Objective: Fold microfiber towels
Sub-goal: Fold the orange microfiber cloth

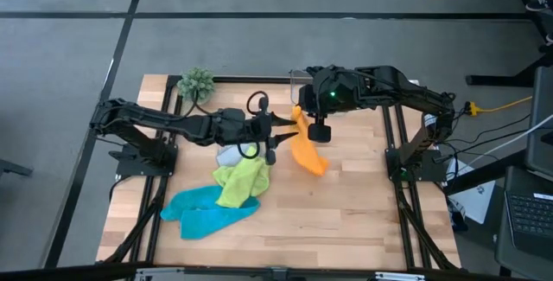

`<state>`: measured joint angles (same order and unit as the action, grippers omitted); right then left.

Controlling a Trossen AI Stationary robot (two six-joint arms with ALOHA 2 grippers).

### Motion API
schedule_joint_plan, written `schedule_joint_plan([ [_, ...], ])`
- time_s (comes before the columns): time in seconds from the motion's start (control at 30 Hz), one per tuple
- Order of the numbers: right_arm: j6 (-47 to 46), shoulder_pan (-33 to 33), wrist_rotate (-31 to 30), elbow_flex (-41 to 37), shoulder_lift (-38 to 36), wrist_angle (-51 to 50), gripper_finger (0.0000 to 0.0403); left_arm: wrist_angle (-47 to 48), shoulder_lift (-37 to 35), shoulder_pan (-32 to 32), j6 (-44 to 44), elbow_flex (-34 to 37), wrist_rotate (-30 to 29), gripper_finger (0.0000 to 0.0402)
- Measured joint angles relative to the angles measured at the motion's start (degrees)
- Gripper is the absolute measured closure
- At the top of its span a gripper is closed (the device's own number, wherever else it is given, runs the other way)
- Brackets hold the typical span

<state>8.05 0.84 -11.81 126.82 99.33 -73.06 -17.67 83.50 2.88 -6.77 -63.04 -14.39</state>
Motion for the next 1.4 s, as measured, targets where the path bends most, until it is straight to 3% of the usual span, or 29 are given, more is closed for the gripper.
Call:
schedule_joint_plan([
  [0.53, -0.22, -0.02, 2.22, 0.00, 0.00, -2.79, 0.0402, -6.65, 0.14, 0.97, -5.87, -0.05, -4.19, 0.0278],
  [0.77, -0.04, -0.01, 2.89, 0.00, 0.00, -1.04, 0.0402, -1.92, 0.14, -0.22, -4.83, -0.05, -3.35, 0.0278],
  [1.0, 1.27, -0.02, 2.89, 0.00, 0.00, 0.80, 0.0402, 4.22, 0.14, -1.04, -0.39, -0.03, 6.49, 0.0278],
  [1.4, 1.45, -0.02, 0.35, 0.00, 0.00, 1.33, 0.0402, 17.39, 0.14, -0.27, 4.83, -0.01, 7.18, 0.0278],
])
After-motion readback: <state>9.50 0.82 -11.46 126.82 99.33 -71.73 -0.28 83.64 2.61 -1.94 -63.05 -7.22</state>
